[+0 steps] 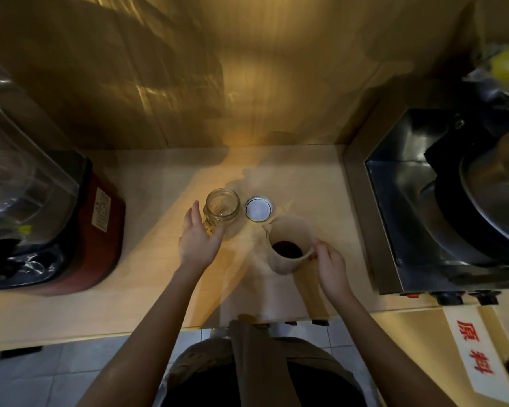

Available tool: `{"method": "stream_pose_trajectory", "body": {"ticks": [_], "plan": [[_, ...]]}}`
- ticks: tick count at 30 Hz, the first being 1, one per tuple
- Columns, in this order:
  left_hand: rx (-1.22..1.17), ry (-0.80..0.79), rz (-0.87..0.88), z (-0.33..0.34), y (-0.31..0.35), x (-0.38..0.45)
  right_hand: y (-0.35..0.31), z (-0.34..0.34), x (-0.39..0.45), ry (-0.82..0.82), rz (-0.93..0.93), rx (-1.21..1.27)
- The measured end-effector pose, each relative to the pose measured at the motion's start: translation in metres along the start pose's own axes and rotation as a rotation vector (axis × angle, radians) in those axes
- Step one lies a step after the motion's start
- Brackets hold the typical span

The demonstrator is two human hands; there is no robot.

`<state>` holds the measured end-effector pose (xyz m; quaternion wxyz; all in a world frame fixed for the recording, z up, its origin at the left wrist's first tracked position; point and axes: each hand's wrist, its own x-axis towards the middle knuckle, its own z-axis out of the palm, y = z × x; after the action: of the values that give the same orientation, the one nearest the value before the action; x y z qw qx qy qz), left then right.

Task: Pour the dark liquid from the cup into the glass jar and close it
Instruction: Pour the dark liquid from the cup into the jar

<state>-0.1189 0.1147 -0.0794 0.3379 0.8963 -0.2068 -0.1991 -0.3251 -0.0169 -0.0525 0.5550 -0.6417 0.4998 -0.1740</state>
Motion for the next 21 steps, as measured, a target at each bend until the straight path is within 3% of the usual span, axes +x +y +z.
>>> {"method": "stream_pose_trajectory", "body": {"ticks": [5, 9, 15, 21], "plan": [[-0.281, 0.086, -0.115, 0.002, -0.004, -0.009, -0.028, 0.001, 0.012, 0.013, -0.003, 0.090], [-0.398, 0.118, -0.162, 0.009, -0.005, -0.009, -0.042, 0.001, 0.020, 0.030, -0.070, 0.145], [-0.562, 0.196, -0.418, 0.022, 0.008, 0.008, -0.052, -0.002, 0.021, 0.052, -0.218, 0.168], [-0.660, 0.217, -0.515, 0.018, 0.018, 0.018, -0.064, -0.005, 0.027, 0.007, -0.248, 0.194]]}}
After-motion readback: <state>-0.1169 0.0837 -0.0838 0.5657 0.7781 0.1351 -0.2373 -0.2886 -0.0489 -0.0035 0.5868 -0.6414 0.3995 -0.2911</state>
